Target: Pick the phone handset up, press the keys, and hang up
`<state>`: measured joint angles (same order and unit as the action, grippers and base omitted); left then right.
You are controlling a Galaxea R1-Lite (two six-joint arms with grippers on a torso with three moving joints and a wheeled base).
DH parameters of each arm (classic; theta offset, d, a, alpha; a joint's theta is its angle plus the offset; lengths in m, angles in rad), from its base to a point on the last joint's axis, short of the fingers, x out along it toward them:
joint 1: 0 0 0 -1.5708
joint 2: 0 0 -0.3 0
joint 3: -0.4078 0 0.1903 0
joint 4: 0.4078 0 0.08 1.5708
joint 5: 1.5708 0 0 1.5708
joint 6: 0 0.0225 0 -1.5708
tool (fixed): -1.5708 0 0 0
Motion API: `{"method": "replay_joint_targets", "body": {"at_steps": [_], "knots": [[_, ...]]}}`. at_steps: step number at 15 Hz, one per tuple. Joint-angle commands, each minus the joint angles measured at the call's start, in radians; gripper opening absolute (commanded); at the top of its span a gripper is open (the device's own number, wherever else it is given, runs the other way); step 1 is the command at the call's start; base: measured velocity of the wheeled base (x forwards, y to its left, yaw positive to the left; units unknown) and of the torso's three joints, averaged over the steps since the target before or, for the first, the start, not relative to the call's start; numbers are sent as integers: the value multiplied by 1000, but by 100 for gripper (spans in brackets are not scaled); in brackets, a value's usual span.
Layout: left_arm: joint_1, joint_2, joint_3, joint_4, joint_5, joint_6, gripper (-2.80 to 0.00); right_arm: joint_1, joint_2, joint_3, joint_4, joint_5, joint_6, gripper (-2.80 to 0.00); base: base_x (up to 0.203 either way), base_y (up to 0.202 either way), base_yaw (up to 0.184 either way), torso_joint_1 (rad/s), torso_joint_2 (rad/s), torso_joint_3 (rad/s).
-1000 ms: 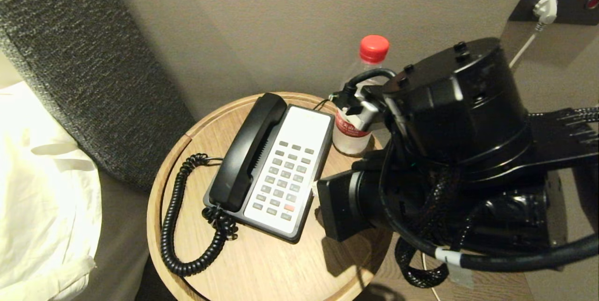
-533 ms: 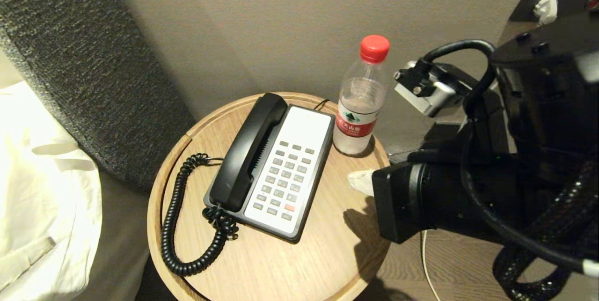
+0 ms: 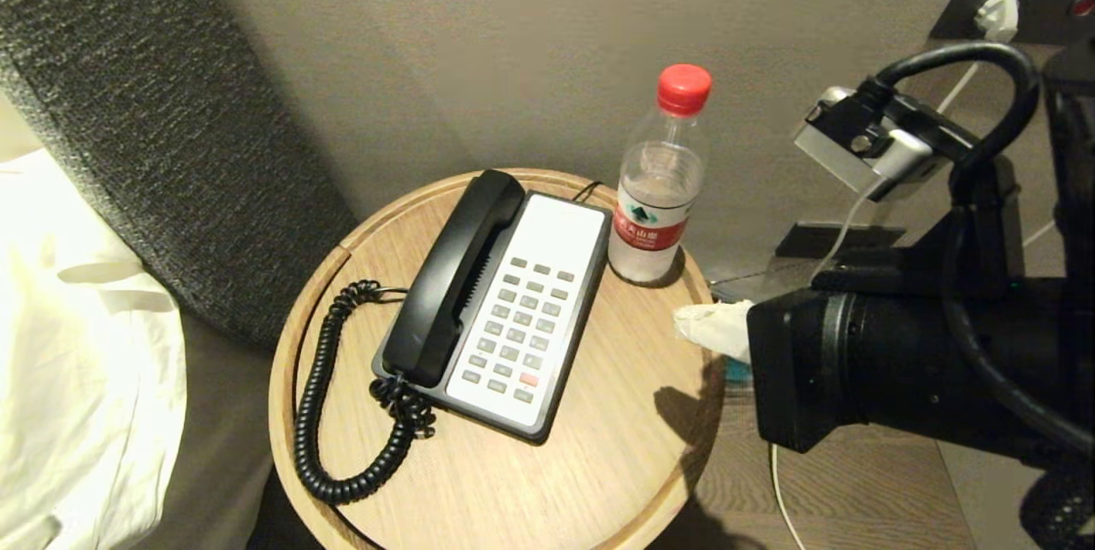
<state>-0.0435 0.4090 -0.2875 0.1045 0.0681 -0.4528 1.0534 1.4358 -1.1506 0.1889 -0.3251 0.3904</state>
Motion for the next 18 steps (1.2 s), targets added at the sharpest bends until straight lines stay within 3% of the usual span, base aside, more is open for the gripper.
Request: {"method": "replay_joint_targets", "body": {"at_steps": [1, 3, 4, 6, 8, 15, 18], "knots": [[7, -133, 65, 48, 1, 40, -280, 0, -14, 5, 0, -2, 2, -280, 0, 0, 0, 0, 0, 0], [19, -220, 86, 123, -14, 96, -280, 0, -31, 23, 0, -2, 4, -280, 0, 0, 0, 0, 0, 0], [25, -246, 113, 130, -35, 164, -280, 0, -39, 37, 0, -2, 4, -280, 0, 0, 0, 0, 0, 0], [31, -314, 174, 108, -52, 322, -280, 0, -51, 49, 0, -2, 4, -280, 0, 0, 0, 0, 0, 0], [35, -348, 215, 18, -46, 421, -280, 0, -74, 68, 0, -2, 4, -280, 0, 0, 0, 0, 0, 0], [36, -409, 284, -101, -69, 502, -280, 0, -126, 149, -1, 0, 4, -280, 0, 0, 0, 0, 0, 0], [36, -409, 286, -108, -71, 496, -280, 0, -135, 152, 0, 1, 2, -280, 0, 0, 0, 0, 0, 0]]}}
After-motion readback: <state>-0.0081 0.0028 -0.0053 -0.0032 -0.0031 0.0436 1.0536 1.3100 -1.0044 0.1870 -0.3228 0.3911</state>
